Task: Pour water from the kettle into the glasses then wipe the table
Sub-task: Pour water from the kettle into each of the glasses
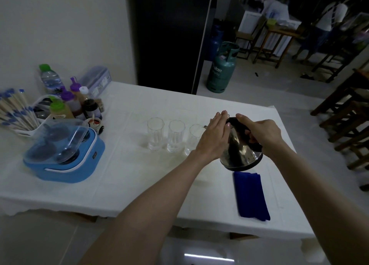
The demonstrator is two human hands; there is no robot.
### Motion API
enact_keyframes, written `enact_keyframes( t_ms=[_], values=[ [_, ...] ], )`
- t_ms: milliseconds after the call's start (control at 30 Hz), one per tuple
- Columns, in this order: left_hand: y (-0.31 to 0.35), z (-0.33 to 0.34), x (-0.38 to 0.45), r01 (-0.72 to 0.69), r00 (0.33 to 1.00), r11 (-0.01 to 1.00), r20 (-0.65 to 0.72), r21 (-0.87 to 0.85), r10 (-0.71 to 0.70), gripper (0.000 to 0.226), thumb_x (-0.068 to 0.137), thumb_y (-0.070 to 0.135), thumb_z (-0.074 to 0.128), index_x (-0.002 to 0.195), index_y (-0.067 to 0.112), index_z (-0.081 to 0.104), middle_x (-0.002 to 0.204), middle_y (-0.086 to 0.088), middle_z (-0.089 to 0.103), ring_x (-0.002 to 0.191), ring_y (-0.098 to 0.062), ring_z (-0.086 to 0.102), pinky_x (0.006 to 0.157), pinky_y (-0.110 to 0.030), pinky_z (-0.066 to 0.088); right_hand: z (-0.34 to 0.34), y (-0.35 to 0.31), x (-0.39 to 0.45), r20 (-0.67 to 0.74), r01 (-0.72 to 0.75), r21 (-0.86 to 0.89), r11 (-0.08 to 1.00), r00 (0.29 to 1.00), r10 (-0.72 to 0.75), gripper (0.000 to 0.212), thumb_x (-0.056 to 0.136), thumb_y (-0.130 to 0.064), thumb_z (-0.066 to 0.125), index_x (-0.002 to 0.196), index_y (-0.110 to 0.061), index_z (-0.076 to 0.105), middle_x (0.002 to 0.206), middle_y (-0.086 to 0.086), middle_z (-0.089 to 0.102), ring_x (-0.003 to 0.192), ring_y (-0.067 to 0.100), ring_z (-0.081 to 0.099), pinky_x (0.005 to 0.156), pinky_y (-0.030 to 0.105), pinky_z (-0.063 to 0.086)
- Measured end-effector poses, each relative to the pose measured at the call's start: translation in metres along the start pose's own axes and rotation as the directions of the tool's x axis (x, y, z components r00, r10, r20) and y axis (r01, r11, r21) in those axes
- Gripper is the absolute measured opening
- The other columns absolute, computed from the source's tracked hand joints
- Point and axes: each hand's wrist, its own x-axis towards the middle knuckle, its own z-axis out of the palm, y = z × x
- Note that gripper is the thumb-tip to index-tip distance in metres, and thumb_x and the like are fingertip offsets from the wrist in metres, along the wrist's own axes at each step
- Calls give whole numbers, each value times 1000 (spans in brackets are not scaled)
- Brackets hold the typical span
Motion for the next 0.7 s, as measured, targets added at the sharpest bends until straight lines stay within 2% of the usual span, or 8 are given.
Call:
enact_keyframes(
  t_ms=[167, 300, 433, 567, 700],
  values=[
    [-1, 1, 0, -19, 1000, 999, 16, 26, 19, 50, 106, 30, 22, 153, 12, 20, 161, -1, 20, 149, -12, 8, 120, -29, 8, 0, 5, -1, 0, -34, 38, 999, 999, 34, 56, 79, -64, 67, 69, -9, 69, 68, 5, 66, 61, 18, 60, 70, 35, 51],
    [-1, 1, 1, -49, 998, 997, 38, 59, 47, 51, 106, 30, 21, 153, 12, 18, 161, -1, 19, 149, -11, 7, 122, -32, 8, 2, 13, -5, 16, -99, 160, 982, 995, 98, 55, 77, -62, 70, 71, -8, 68, 70, 6, 65, 62, 19, 58, 70, 37, 52],
    [3, 0, -2, -114, 992, 987, 62, 109, 108, 50, 106, 27, 23, 153, 10, 18, 161, -3, 18, 149, -12, 6, 118, -24, 0, 2, 25, -10, 57, -183, 302, 936, 983, 174, 53, 75, -59, 74, 78, -6, 68, 73, 5, 63, 65, 19, 56, 68, 34, 50],
    [9, 2, -1, -191, 981, 969, 66, 154, 183, 49, 106, 24, 26, 152, 8, 20, 160, -5, 20, 149, -14, 8, 118, -24, 1, 0, 37, -15, 123, -237, 430, 871, 971, 204, 47, 78, -55, 73, 86, -9, 67, 87, 7, 65, 80, 22, 59, 67, 30, 49],
    [15, 11, 2, -260, 966, 945, 64, 200, 252, 48, 105, 24, 27, 151, 8, 25, 159, -6, 23, 149, -14, 10, 117, -23, 0, -6, 46, -20, 152, -234, 526, 817, 972, 180, 42, 86, -49, 68, 98, -8, 68, 76, 0, 61, 68, 14, 55, 62, 25, 44]
  ],
)
